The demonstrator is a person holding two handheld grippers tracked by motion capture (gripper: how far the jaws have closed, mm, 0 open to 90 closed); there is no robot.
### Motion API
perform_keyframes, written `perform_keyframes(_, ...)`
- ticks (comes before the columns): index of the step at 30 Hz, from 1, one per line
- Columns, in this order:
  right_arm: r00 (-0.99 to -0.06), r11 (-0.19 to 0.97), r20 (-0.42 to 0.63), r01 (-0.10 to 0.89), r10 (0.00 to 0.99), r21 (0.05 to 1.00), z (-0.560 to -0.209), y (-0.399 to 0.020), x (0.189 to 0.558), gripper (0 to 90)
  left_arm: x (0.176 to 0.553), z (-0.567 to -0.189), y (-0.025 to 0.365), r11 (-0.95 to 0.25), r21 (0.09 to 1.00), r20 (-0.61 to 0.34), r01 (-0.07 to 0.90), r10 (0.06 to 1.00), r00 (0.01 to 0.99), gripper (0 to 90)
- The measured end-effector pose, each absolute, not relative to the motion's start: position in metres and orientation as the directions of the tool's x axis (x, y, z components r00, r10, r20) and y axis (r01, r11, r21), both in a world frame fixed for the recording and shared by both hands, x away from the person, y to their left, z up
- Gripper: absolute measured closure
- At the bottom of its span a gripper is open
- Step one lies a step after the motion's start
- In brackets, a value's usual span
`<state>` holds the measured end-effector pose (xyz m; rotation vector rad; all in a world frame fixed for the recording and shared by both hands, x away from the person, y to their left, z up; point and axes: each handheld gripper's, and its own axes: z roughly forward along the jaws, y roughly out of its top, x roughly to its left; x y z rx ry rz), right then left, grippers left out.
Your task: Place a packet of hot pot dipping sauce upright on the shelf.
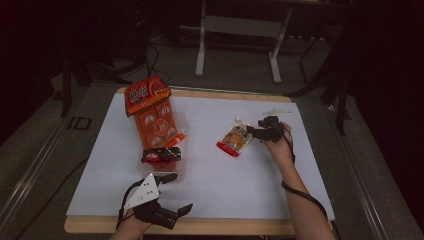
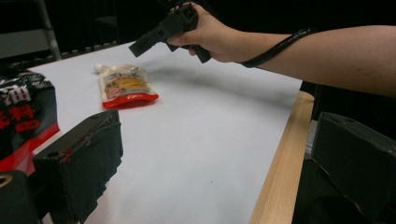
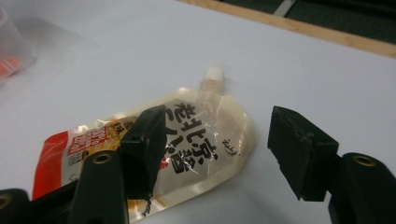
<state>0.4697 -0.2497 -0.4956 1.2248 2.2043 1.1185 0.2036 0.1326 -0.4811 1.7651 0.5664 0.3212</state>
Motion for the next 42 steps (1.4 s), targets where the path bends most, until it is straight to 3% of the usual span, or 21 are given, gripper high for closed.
perform_keyframes(21, -0.491, 0.32, 0.043, 0.628, 0.87, 0.709, -0.533, -0.24, 0.495, 53.7, 0.202, -0.485, 0.137, -0.207, 0.951, -0.079, 0.228, 0.553, 0.829, 2.7)
perform_keyframes(25, -0.495, 0.34, 0.022, 0.627, 0.868, 0.701, -0.532, -0.236, 0.493, 65.9, 0.201, -0.485, 0.137, -0.21, 0.95, -0.082, 0.233, 0.552, 0.83, 2.7)
perform_keyframes(29, -0.537, 0.391, -0.001, 0.613, 0.843, 0.687, -0.53, -0.229, 0.492, 85.9, 0.201, -0.486, 0.136, -0.215, 0.951, -0.067, 0.224, 0.561, 0.825, 2.7)
perform_keyframes(42, -0.518, 0.385, -0.03, 0.594, 0.855, 0.707, -0.513, -0.225, 0.48, 88.9, 0.202, -0.488, 0.134, -0.211, 0.955, -0.061, 0.207, 0.544, 0.837, 2.6)
